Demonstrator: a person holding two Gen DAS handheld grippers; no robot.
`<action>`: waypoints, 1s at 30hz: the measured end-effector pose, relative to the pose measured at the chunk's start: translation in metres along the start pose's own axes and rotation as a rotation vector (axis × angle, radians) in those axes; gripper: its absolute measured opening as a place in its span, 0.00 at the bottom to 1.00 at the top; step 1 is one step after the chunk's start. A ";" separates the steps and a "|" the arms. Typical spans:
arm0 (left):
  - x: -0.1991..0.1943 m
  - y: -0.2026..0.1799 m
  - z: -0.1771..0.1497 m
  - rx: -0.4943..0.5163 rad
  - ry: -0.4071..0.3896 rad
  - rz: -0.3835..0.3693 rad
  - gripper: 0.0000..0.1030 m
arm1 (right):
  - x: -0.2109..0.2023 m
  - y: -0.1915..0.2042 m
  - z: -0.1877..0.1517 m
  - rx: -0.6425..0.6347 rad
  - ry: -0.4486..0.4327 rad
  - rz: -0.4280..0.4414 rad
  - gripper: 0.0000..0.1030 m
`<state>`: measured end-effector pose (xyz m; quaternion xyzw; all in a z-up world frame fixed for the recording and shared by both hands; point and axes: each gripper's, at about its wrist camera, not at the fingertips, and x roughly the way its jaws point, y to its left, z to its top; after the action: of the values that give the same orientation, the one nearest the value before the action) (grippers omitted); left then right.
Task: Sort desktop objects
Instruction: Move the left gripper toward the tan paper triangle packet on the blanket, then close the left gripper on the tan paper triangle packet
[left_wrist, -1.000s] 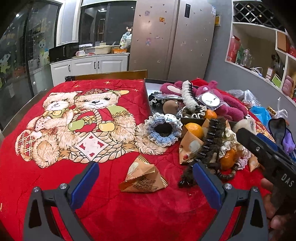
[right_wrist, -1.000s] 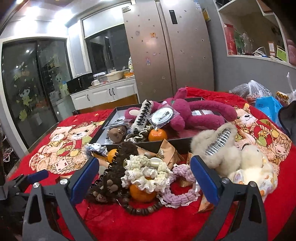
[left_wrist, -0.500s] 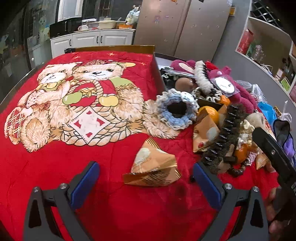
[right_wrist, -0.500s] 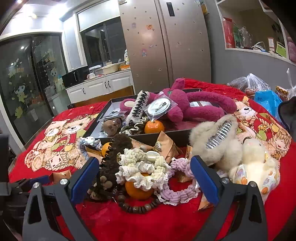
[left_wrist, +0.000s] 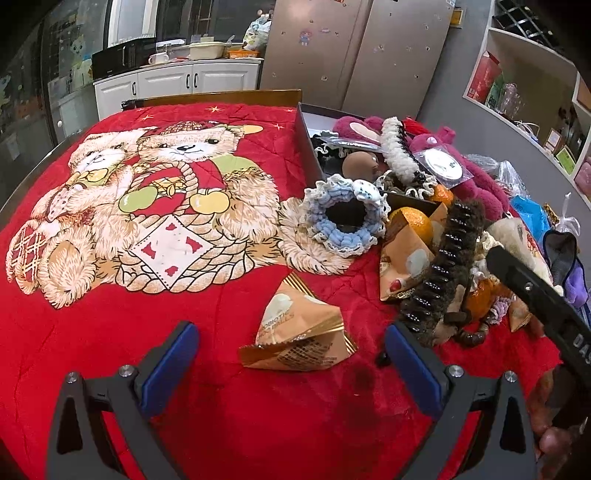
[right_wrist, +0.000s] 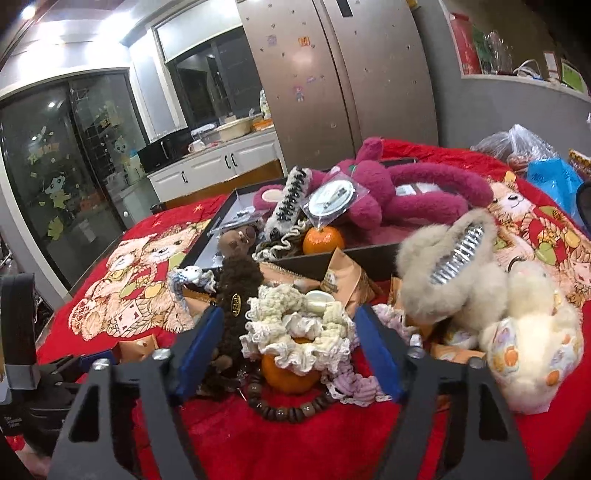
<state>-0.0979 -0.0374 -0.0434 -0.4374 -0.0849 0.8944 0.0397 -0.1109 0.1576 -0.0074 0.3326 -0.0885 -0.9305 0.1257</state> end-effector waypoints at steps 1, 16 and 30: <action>0.000 0.000 0.000 0.001 0.001 0.002 1.00 | 0.001 0.000 0.000 0.000 0.008 0.005 0.57; -0.003 0.001 -0.001 0.009 -0.017 0.023 0.82 | 0.003 0.004 -0.005 -0.014 0.039 0.077 0.14; -0.007 -0.004 -0.004 0.031 -0.043 0.014 0.45 | 0.002 0.003 -0.006 -0.007 0.042 0.081 0.15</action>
<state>-0.0906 -0.0345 -0.0397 -0.4181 -0.0688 0.9050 0.0382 -0.1076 0.1537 -0.0121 0.3479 -0.0960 -0.9177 0.1663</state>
